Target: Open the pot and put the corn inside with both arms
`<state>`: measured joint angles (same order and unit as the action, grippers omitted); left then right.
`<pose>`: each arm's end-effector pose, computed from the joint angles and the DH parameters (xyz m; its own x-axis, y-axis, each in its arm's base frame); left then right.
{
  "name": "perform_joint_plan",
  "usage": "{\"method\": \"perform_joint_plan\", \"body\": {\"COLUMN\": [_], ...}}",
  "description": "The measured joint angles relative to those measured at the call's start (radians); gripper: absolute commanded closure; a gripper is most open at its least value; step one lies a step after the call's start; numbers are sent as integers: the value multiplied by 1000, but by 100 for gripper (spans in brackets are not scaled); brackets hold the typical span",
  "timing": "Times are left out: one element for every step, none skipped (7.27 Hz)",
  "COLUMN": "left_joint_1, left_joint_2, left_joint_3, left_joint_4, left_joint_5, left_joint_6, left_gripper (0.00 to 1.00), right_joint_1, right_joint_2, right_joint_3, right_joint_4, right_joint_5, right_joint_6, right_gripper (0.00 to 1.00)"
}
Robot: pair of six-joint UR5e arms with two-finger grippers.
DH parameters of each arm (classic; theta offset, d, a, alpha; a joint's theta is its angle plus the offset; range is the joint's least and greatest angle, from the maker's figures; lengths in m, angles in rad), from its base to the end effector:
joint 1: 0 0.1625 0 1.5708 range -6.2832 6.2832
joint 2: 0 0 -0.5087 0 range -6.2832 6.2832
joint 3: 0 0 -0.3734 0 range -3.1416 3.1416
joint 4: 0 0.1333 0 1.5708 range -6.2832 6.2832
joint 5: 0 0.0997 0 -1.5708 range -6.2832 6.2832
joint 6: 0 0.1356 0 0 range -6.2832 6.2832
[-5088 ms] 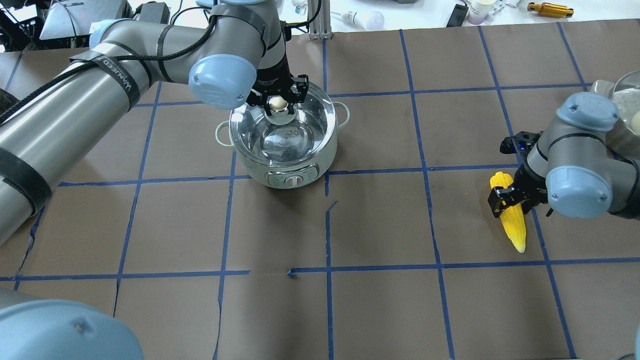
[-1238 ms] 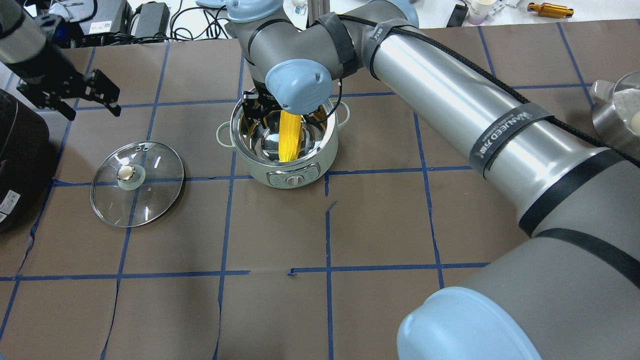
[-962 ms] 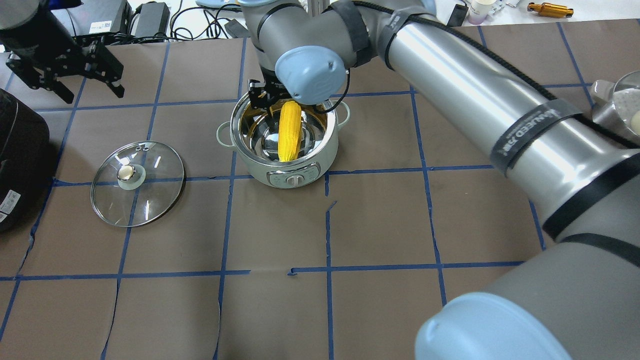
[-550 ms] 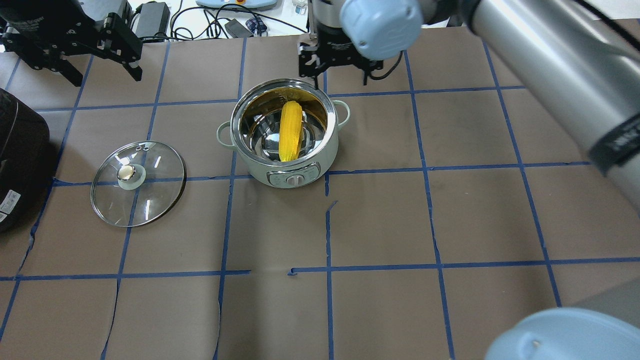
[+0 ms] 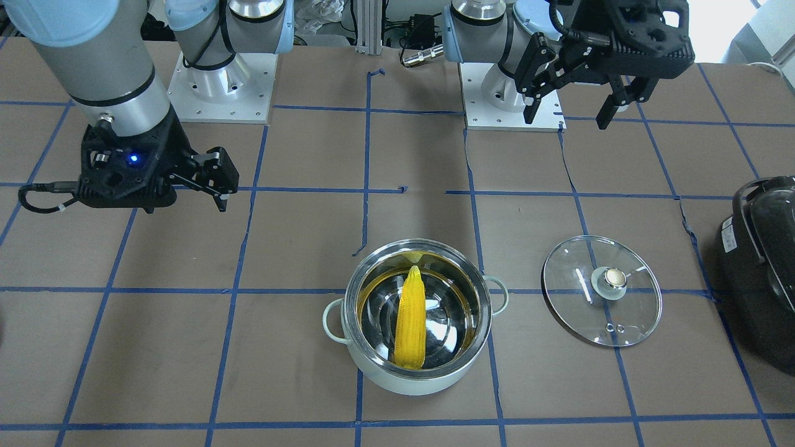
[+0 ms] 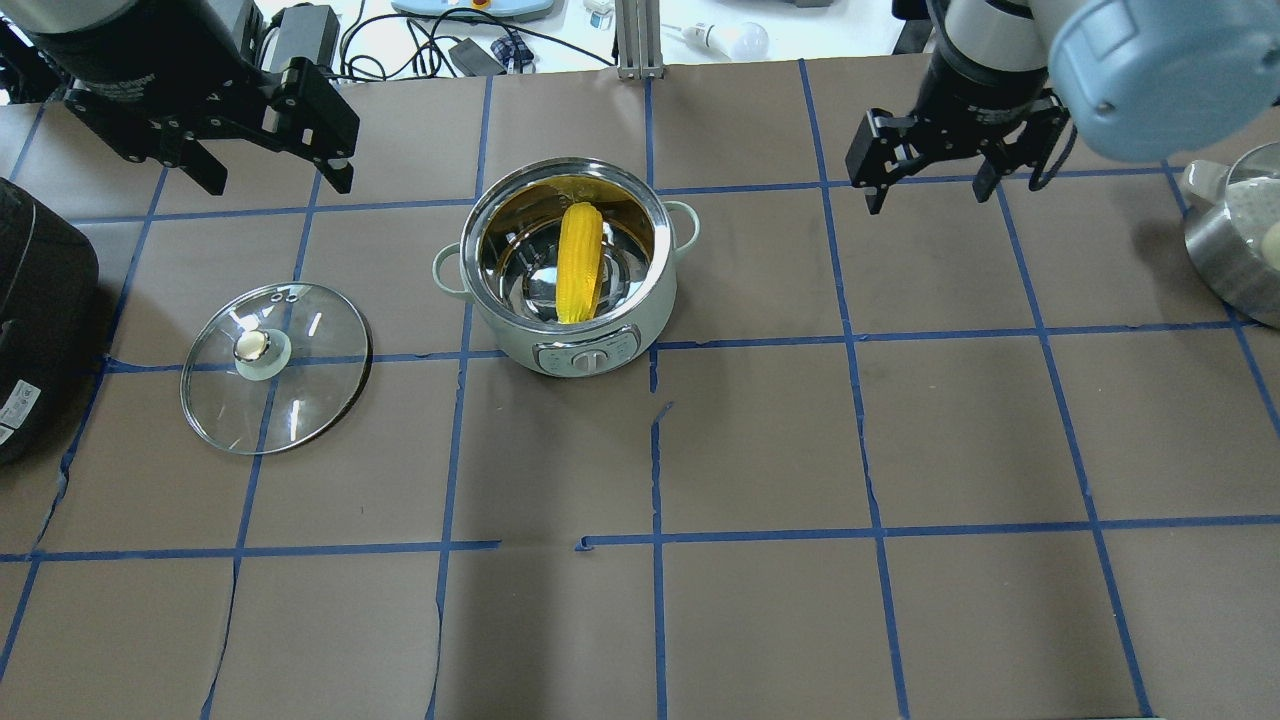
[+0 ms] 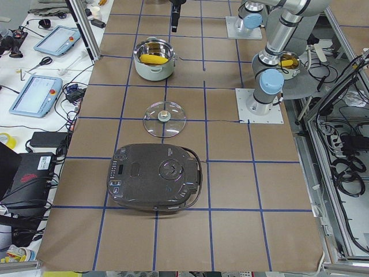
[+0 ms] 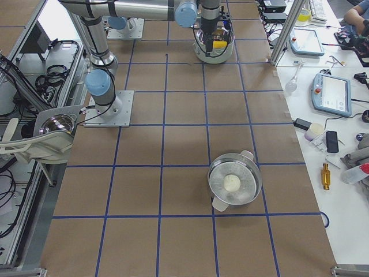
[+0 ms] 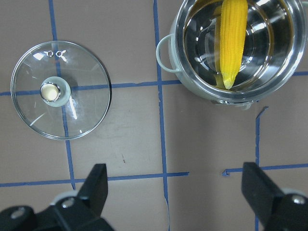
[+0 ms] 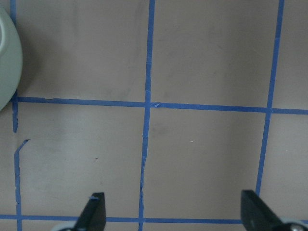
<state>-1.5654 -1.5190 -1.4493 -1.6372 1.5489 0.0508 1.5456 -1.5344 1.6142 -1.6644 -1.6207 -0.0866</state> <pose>-0.1338 -0.4558 0.6107 -0.9987 0.0474 0.0163 0.0454 0.9932 -0.1076 0.1141 -0.4953 0.5071 -0.9969 -0.0607 0.0509 -0.0613 0.9981 -0.0094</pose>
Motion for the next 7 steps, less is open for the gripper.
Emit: {"method": "perform_joint_plan", "body": {"left_joint_1": [-1,-2,-3,-4,-4,-4,-3], "left_joint_2": [-2,2,9,10,7,6,7], "left_joint_3": [-2,-2,-1,-1,-2,-4,-7], "left_joint_4": [12,19,22,23,23,23,23], "left_joint_5": [-13,-24,-29,-31,-31,-30,-29], "left_joint_6": [-7,-10,-11,-11,-11,-11,-11], "left_gripper": [0,0,0,0,0,0,0], "right_joint_1": [-3,-5,-5,-5,-6,-6,-6], "right_joint_2": [-20,-34,-50,-63,-70,-72,-74], "right_joint_3": [15,19,17,16,15,13,12], "right_joint_4": [1,6,33,65,79,82,84], "right_joint_5": [-4,-5,-5,-4,8,34,52], "right_joint_6": [-8,-10,-9,-9,-13,-14,-14], "right_gripper": [0,0,0,0,0,0,0]}}
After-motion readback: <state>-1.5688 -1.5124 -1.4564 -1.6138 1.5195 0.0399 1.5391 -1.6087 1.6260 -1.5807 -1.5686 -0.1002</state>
